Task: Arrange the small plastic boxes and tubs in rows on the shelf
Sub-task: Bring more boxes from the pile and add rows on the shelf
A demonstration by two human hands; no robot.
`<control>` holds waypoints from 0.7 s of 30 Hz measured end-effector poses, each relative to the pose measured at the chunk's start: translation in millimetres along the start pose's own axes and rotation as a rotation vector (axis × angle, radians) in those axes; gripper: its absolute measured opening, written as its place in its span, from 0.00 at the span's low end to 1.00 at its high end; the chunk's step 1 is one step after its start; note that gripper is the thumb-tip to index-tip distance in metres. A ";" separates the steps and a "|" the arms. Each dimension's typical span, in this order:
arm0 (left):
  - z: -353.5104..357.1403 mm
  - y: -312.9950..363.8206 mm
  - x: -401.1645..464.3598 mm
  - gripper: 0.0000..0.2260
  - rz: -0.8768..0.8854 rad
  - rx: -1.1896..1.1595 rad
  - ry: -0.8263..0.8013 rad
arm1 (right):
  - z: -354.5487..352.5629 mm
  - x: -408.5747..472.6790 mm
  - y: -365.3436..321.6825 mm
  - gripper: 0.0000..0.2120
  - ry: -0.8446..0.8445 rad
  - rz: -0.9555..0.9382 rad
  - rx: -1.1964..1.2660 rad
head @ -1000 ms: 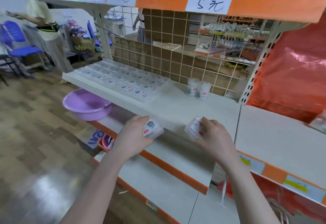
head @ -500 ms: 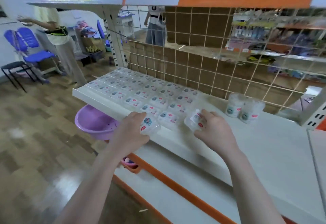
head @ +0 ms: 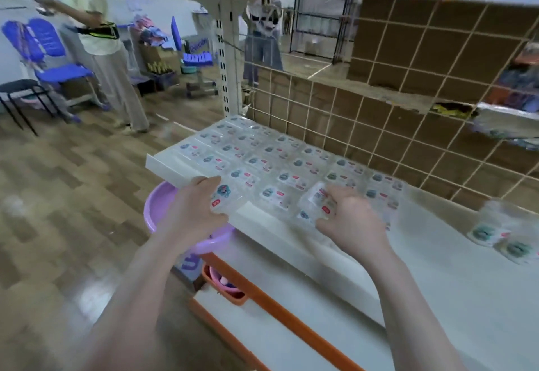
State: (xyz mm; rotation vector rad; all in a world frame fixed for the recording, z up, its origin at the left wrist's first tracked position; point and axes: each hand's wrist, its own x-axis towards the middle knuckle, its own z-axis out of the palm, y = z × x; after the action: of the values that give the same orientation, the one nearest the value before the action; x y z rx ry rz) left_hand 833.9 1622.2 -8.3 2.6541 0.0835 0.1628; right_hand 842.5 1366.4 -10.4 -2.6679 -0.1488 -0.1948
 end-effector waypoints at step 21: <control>-86.6 -185.1 152.0 0.25 0.237 -0.072 -0.085 | 108.2 106.8 -197.6 0.25 -0.002 0.265 -0.153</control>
State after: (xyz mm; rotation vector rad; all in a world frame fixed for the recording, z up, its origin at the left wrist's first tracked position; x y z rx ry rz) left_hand 967.6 1838.9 -3.0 2.5887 -0.2607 0.1268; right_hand 932.6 1598.7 -2.6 -2.8044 0.2279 -0.1222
